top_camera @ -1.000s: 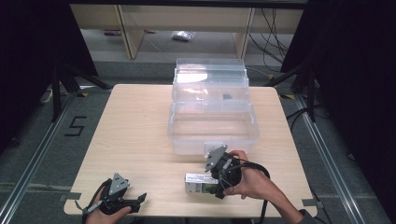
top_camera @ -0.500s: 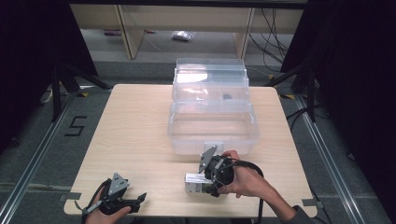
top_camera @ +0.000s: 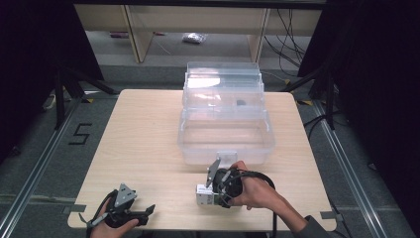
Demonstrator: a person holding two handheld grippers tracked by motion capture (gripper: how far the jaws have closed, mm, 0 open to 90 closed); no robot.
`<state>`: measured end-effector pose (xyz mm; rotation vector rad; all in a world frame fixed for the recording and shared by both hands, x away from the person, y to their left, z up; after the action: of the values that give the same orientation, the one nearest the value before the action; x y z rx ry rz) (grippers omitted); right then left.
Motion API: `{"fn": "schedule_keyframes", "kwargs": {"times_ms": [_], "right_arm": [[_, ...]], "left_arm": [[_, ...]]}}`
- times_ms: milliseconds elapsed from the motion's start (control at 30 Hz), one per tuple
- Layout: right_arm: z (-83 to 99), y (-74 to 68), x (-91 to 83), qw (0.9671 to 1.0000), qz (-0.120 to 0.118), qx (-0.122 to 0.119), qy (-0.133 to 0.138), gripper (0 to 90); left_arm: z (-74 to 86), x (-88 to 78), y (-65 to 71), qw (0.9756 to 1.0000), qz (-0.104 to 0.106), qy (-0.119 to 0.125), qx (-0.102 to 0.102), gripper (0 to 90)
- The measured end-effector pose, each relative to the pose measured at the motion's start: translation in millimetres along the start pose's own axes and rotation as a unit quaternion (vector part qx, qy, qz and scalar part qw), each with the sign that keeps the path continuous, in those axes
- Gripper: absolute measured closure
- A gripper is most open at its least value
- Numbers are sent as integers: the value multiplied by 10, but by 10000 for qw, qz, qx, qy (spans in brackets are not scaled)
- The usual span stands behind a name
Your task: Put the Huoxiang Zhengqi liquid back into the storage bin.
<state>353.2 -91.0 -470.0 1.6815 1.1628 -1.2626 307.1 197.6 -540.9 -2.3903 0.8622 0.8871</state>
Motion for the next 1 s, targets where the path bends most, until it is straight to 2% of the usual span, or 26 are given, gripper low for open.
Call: {"fn": "schedule_keyframes", "kwargs": {"times_ms": [33,67,100,167,200,233,267,367,400,433,467,533,567,600,633,667,700,767,833,867,900,933,967,1000], "right_arm": [[6,-13,3,9999,27,125,-77,478],[-12,9,18,9999,-19,-91,-39,486],[-13,0,26,9999,-30,-25,-100,497],[-23,9,44,9998,-22,-90,-146,507],[-17,-4,48,9998,-30,26,-214,511],[-32,17,63,9997,-25,-167,-177,516],[-20,-10,61,9996,-24,54,-259,521],[-31,8,80,9995,-17,11,-329,530],[-29,11,88,9994,-58,24,-328,534],[-36,22,103,9995,-63,-54,-313,540],[-28,12,99,9992,-34,48,-402,543],[-44,39,131,9992,-55,-134,-376,545],[-31,26,136,9990,-47,45,-449,549],[-31,27,142,9988,-53,40,-490,555],[-40,39,163,9989,-86,-69,-452,565],[-32,26,161,9985,-91,42,-536,573],[-34,27,172,9984,-116,22,-556,591],[-46,40,193,9983,-132,-114,-559,611],[-53,38,185,9981,-103,-189,-569,627],[-66,61,186,9974,-74,-446,-560,633],[-55,43,179,9976,-111,-311,-607,638],[-54,43,171,9976,-91,-291,-624,640],[-48,39,167,9974,-111,-293,-646,641],[-44,37,164,9973,-137,-308,-653,642]], "left_arm": [[2,0,4,10000,24,-4,-7,153],[8,-3,7,10000,-3,-41,-26,153],[5,0,8,10000,13,-16,-34,153],[-2,0,7,10000,24,14,-3,153],[-3,1,10,10000,23,21,6,153],[-1,4,18,10000,19,39,-28,153],[2,6,19,10000,20,23,-38,153],[-5,8,17,10000,30,29,-11,153],[-9,21,37,9998,3,102,-142,153],[-5,18,35,9999,19,78,-117,153],[2,9,20,10000,23,12,-19,153],[-6,15,16,10000,16,60,-16,153],[-9,20,26,9999,12,94,-78,153],[-5,19,35,9999,5,77,-123,153],[-3,20,35,9999,17,67,-118,153],[3,11,20,10000,56,2,-8,153],[0,13,17,10000,30,20,-4,153],[-8,24,38,9999,2,99,-136,153],[4,10,22,10000,20,9,-28,153],[-1,14,16,10000,17,43,-8,153],[-8,20,25,9999,9,88,-72,153],[-9,21,25,9999,1,91,-43,153],[0,7,16,10000,14,-4,56,153],[-3,17,18,10000,38,35,6,153]]}}
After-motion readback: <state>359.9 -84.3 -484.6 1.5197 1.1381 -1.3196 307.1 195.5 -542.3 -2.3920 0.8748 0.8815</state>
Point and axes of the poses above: each handheld gripper's, and its own axes: x roughly forward along the jaws, z roughly out of its underside, y roughly to its right, the point moved 5 cm from there along x, roughly forward along the jaws, and after that the axes turned 12 degrees about x, right-handed, at the moved point
